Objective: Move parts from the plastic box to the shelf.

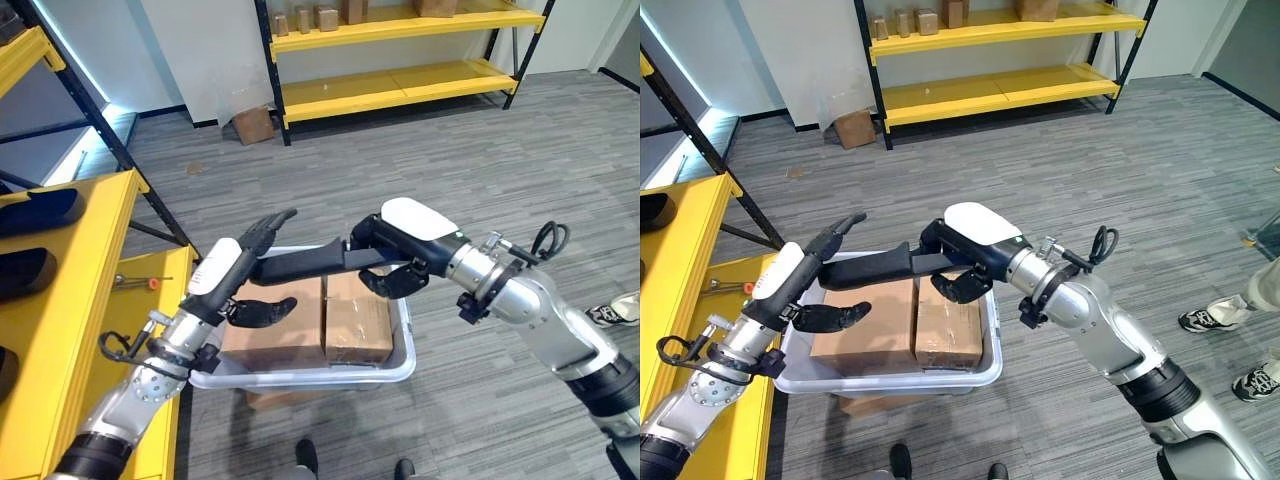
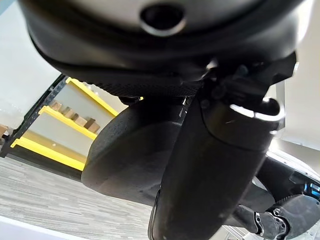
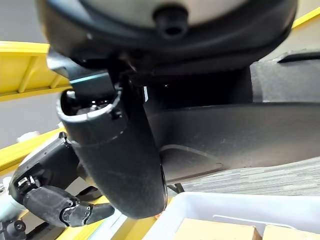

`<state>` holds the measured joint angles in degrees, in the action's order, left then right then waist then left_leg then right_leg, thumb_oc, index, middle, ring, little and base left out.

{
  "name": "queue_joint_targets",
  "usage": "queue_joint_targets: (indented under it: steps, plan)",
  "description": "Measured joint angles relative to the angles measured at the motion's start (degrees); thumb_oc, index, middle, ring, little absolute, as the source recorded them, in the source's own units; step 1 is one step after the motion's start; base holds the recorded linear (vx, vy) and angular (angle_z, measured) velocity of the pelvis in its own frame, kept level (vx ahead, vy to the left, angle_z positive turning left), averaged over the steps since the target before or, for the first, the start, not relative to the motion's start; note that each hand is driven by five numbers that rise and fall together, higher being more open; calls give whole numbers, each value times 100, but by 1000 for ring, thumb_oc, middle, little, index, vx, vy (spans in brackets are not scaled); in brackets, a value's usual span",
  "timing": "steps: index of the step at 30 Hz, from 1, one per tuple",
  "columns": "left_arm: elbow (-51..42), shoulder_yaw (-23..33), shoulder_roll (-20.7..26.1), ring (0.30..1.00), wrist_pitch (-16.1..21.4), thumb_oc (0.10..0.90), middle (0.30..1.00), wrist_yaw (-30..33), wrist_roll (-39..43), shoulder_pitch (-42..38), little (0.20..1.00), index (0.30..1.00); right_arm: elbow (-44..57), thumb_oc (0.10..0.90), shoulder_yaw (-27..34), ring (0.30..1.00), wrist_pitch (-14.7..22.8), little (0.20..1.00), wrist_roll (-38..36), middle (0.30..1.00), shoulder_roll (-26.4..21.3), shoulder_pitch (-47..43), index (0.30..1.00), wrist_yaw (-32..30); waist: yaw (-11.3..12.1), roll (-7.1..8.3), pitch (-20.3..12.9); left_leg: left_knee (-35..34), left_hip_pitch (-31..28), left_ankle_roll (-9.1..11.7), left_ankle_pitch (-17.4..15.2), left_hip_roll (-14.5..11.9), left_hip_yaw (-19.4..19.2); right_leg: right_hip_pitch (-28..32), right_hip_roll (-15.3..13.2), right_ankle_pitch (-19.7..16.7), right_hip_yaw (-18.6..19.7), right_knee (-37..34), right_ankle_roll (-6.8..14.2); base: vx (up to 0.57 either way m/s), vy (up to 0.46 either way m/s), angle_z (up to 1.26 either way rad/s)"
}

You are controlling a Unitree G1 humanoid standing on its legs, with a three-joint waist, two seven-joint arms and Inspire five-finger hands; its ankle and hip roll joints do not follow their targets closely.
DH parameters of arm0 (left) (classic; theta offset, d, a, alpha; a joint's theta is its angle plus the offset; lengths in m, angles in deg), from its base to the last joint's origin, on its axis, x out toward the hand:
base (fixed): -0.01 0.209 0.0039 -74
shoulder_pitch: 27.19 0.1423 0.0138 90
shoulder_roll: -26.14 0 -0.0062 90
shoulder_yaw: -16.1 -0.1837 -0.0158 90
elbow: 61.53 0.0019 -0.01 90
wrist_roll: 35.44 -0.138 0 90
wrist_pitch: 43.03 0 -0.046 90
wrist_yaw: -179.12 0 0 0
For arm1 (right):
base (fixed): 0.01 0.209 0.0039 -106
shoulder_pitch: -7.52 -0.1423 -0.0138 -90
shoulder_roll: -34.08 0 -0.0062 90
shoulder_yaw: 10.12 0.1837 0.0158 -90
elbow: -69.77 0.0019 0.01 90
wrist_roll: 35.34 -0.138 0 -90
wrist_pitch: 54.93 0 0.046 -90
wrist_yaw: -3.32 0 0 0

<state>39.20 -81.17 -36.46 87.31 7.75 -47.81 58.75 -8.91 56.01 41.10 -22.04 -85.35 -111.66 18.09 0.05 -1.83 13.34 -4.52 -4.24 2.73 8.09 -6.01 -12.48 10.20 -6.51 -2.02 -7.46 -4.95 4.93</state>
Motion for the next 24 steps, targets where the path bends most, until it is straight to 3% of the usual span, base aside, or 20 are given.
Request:
queue_joint_targets:
  steps: [18, 24]
  plan:
    - [69, -56, -259, 300, -54, 400, 300, 127, 60, -96, 300, 300, 0, 400, 24, 300, 21, 300, -3, 300, 19, 0, 300, -31, 5, 3, -1, 0, -32, 0, 0, -4, -12, 21, 6, -4, 17, 2, -2, 0, 0, 0]
    - [58, -50, -457, 300, -51, 400, 300, 535, -188, -90, 300, 300, -1, 400, 37, 300, 2, 300, -3, 300, 57, -8, 300, -183, 32, 13, -5, 1, -43, -1, 2, -6, -6, 38, 18, -9, 14, 5, -1, -11, -12, 0]
